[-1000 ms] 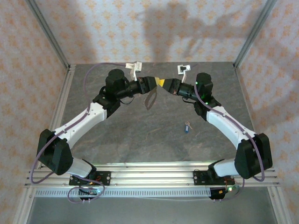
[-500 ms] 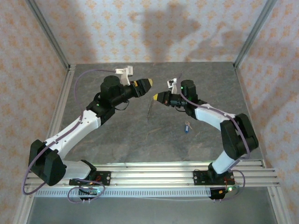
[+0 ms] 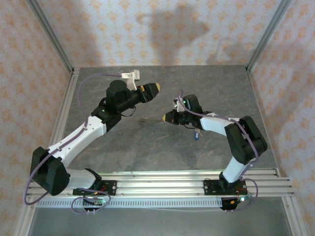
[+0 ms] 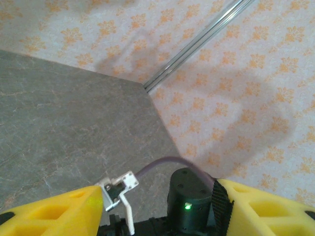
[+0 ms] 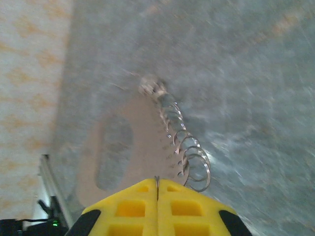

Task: Put the keys on the keyring

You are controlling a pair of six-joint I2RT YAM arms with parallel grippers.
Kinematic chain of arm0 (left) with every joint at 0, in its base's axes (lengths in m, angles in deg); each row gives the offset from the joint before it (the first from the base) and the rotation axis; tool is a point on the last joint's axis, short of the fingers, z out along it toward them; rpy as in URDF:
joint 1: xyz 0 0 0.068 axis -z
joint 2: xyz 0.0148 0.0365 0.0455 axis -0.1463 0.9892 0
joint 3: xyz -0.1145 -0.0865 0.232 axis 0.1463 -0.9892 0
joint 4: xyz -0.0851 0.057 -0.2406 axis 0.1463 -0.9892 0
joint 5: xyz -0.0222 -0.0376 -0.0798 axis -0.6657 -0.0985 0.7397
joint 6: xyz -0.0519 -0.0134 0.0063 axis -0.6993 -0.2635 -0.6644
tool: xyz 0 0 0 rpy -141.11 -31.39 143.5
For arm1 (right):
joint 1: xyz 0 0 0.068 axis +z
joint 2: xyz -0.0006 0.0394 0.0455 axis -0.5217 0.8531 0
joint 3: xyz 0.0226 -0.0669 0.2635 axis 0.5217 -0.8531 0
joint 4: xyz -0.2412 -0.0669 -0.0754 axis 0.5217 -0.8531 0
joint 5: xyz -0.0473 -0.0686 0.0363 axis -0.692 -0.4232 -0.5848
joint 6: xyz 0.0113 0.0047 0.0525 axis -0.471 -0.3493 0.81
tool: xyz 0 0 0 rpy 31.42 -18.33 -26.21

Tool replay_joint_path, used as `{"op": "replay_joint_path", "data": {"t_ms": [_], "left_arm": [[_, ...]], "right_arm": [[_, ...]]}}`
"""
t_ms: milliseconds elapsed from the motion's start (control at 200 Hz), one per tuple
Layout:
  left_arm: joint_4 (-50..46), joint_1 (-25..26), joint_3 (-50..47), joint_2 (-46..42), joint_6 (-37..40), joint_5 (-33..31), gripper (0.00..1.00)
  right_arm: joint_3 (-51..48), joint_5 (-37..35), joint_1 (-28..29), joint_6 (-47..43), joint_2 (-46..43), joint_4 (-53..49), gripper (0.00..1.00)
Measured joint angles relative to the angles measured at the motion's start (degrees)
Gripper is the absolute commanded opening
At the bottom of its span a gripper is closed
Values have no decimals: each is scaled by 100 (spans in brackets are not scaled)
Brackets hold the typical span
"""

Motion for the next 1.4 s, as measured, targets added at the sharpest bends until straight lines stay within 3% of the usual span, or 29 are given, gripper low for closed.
{"op": "replay_joint_path", "data": {"t_ms": [375, 661, 791, 1106, 1401], "left_arm": [[-2, 0, 0, 105, 0, 2, 62], [-2, 0, 0, 109, 2, 2, 62], [-2, 0, 0, 149, 2, 4, 62], [-33, -11, -44, 184, 74, -4, 62], [-13, -297, -525, 229, 87, 59, 49]], "right_arm": [[195, -1161, 269, -629, 361, -1346, 0], [243, -1386, 345, -730, 293, -1394, 0], [162, -1322, 343, -726, 223, -1222, 0], [-236, -769, 247, -452, -859, -94, 0], [459, -57, -291, 199, -1410, 551, 0]]}}
